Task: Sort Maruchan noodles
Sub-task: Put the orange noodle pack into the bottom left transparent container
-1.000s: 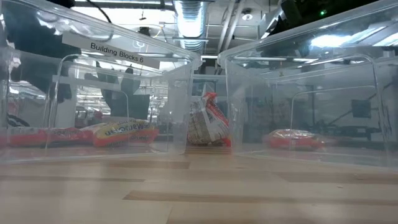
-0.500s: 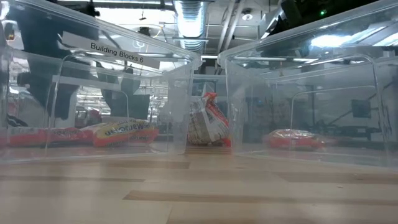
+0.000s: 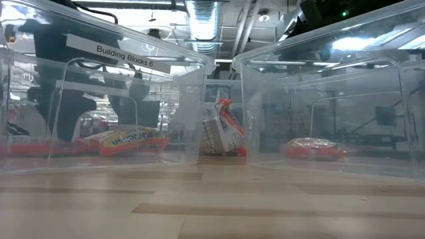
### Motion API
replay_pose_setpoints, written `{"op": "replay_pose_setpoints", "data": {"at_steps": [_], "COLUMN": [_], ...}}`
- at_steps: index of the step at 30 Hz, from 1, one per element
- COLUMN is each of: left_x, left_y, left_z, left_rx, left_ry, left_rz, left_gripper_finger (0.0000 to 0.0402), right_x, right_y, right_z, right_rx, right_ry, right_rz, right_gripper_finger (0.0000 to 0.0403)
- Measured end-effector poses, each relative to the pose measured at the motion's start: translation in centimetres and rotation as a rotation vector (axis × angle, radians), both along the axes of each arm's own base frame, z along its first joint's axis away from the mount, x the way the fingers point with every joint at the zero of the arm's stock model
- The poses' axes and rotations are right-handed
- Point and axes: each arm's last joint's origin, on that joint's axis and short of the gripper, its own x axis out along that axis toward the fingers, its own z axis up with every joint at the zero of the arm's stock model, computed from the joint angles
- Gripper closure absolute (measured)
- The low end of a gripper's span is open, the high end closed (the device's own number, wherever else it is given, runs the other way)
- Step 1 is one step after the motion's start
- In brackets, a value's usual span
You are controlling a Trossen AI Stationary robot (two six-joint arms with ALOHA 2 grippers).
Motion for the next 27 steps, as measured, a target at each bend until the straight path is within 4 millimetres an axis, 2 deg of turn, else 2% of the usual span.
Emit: {"op": "replay_pose_setpoints", "data": {"at_steps": [4, 9, 10, 17, 27], "left_x": [0.1, 0.1, 0.1, 0.2, -0.3], "left_y": [0.0, 0.1, 0.1, 0.0, 0.0], "left_z": [-0.3, -0.5, -0.5, 0.1, 3.7], "left_rx": [-0.003, 0.011, 0.013, 0.020, 0.056], "left_ry": [0.031, 0.053, 0.054, 0.050, -0.096], "left_rz": [-0.016, -0.046, -0.048, -0.085, -0.099], "left_gripper_finger": [0.0283, 0.0380, 0.0389, 0.0401, 0.0401], "right_x": [0.0, 0.0, 0.0, 0.0, 0.0], "right_y": [0.0, 0.0, 0.0, 0.0, 0.0], "right_z": [0.0, 0.0, 0.0, 0.0, -0.1], "right_rx": [0.000, 0.000, 0.000, 0.000, -0.001], "right_ry": [0.000, 0.000, 0.000, 0.001, 0.006], "right_rz": [0.000, 0.000, 0.000, 0.000, 0.001], "right_gripper_finger": [0.0187, 0.0187, 0.0187, 0.0187, 0.0187]}}
